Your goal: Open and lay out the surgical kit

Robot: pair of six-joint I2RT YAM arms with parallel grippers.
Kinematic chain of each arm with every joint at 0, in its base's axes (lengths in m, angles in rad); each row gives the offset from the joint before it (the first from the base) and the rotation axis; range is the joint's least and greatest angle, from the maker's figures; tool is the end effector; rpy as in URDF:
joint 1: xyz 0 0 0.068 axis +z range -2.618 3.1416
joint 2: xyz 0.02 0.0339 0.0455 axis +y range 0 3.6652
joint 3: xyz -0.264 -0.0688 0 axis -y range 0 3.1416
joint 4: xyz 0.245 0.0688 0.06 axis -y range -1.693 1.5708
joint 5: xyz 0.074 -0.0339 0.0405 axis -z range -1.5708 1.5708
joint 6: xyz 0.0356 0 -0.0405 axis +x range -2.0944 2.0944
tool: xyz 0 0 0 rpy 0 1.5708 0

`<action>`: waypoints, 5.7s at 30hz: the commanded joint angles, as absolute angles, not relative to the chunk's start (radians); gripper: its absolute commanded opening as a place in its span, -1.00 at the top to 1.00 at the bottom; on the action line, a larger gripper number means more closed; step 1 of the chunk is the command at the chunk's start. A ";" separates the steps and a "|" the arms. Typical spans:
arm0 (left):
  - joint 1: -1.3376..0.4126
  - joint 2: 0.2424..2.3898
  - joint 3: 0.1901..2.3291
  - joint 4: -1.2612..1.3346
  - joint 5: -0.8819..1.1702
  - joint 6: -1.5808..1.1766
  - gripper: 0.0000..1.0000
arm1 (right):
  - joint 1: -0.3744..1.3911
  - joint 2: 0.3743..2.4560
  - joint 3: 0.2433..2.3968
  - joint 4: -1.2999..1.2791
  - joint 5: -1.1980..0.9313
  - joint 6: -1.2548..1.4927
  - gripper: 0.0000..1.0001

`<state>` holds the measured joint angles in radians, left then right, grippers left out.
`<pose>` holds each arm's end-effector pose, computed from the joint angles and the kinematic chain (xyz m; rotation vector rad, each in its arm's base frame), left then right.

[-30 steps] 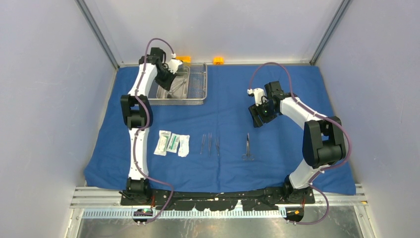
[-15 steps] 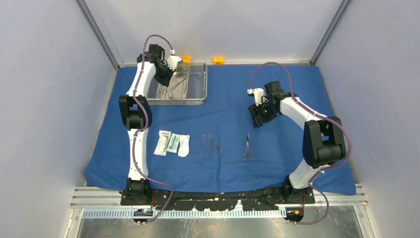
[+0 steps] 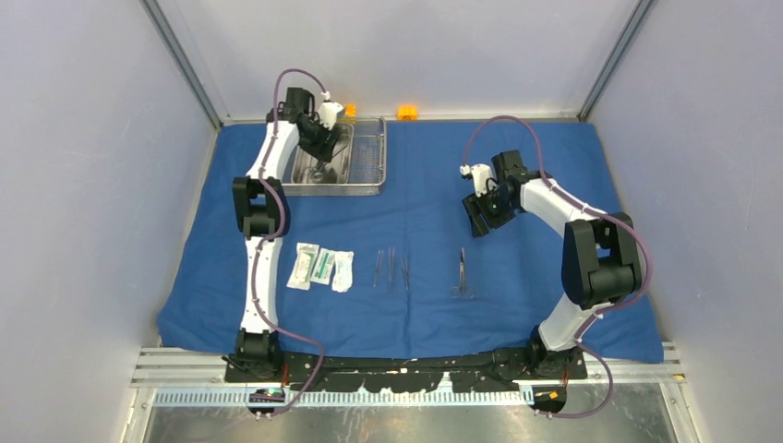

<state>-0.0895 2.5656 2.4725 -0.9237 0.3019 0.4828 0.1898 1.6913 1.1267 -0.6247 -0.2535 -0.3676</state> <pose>0.5446 -0.0595 0.2024 0.8199 2.3987 -0.2371 0.3236 0.0713 0.1945 -0.8141 2.6015 0.2992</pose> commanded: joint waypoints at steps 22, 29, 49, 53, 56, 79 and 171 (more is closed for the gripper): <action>-0.175 2.792 2.730 -0.880 0.298 0.428 0.02 | 0.192 1.698 1.158 -0.623 -0.252 -0.380 -0.21; -0.169 2.810 2.723 -0.970 0.356 0.326 0.23 | 0.192 1.699 1.166 -0.632 -0.263 -0.374 -0.20; -0.169 2.689 2.624 -0.869 0.225 0.305 1.00 | 0.192 1.689 1.187 -0.643 -0.300 -0.354 -0.19; -0.167 2.617 2.588 -0.820 0.212 0.309 1.00 | 0.192 1.680 1.203 -0.644 -0.315 -0.351 -0.19; -0.164 2.589 2.591 -0.817 0.221 0.305 1.00 | 0.192 1.677 1.222 -0.650 -0.319 -0.354 -0.18; -0.161 2.575 2.554 -0.754 0.266 0.277 0.57 | 0.227 1.745 1.345 -0.647 -0.383 -0.313 -0.16; -0.023 2.485 2.333 -0.920 0.227 0.127 0.01 | 0.374 1.673 1.331 -0.629 -0.325 -0.278 -0.13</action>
<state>-0.0113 2.5397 2.3833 -0.9047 0.1989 0.1802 0.3737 1.7699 1.3682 -0.6609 -0.3569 -0.2695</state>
